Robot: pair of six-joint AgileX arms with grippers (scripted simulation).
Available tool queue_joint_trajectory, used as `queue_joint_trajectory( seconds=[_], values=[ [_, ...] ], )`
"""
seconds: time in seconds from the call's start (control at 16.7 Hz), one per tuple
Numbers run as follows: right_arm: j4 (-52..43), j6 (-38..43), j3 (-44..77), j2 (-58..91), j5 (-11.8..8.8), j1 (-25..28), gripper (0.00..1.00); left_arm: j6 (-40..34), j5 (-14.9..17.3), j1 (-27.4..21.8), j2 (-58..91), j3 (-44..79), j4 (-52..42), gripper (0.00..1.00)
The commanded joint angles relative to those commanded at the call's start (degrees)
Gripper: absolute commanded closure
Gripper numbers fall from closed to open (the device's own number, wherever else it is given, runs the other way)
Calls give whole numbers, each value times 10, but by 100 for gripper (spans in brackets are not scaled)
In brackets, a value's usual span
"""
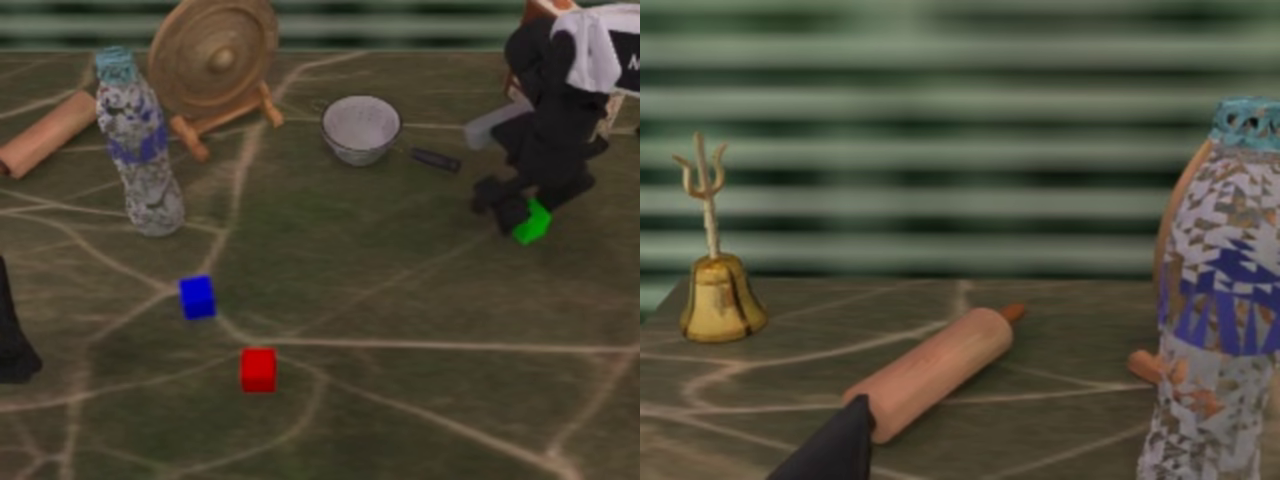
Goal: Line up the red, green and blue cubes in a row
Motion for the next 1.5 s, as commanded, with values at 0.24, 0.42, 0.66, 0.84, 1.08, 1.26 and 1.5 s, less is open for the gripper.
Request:
queue_joint_trajectory(
  seconds=[0.24, 0.42, 0.66, 0.84, 1.08, 1.26, 1.5],
  values=[
    [0, 0, 0, 0, 0, 0, 100, 0, 0, 0, 0, 0, 0, 0],
    [0, 0, 0, 0, 0, 0, 100, 0, 0, 0, 0, 0, 0, 0],
    [-10, 5, 7, -24, -6, 1, 100, 0, 0, 0, 0, 0, 0, 0],
    [-50, 3, 37, -34, -6, 3, 100, 0, 0, 0, 0, 0, 0, 0],
    [-128, 3, 89, -56, -7, 6, 100, 0, 0, 0, 0, 0, 0, 0],
    [-140, 4, 99, -61, -7, 6, 100, 0, 0, 0, 0, 0, 0, 0],
    [-138, 12, 96, -61, -7, 8, 100, 0, 0, 0, 0, 0, 0, 0]
  ],
)
